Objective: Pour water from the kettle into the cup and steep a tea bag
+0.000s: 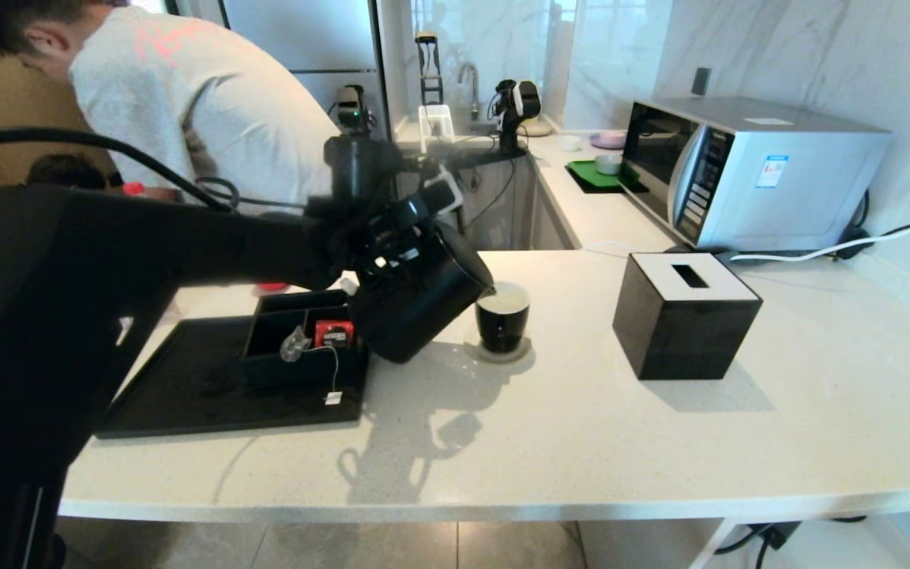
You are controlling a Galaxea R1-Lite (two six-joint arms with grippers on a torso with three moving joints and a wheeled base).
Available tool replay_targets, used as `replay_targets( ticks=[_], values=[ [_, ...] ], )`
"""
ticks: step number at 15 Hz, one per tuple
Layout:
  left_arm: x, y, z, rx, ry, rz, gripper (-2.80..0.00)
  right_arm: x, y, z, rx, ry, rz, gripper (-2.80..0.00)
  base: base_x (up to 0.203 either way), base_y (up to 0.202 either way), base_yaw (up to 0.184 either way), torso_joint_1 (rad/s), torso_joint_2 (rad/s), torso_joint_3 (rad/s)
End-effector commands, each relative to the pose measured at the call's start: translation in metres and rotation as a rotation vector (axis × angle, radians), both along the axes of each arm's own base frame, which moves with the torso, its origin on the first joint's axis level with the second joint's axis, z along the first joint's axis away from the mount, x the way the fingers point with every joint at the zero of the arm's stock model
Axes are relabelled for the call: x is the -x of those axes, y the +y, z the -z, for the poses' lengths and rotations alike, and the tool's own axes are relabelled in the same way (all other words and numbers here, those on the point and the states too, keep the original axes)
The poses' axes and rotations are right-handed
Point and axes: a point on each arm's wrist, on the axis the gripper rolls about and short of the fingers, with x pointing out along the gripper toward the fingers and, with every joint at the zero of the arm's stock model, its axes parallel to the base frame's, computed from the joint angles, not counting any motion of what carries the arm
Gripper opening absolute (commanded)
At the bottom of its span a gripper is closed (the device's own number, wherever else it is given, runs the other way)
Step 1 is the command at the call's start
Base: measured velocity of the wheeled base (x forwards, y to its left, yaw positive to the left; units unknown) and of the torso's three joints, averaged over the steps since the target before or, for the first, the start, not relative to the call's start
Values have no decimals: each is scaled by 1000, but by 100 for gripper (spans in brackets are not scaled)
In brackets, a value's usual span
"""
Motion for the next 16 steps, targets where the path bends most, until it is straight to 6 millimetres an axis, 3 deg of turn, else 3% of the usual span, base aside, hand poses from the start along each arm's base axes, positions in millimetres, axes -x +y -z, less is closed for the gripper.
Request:
replay_targets(
  ticks=[1, 16],
  values=[
    [0, 0, -1, -5, -5, -1, -280, 0, 0, 0, 1, 2, -1, -280, 0, 0, 0, 0, 0, 0],
    [-1, 0, -1, -23, -4, 3, -280, 0, 0, 0, 1, 2, -1, -280, 0, 0, 0, 0, 0, 0]
  ],
)
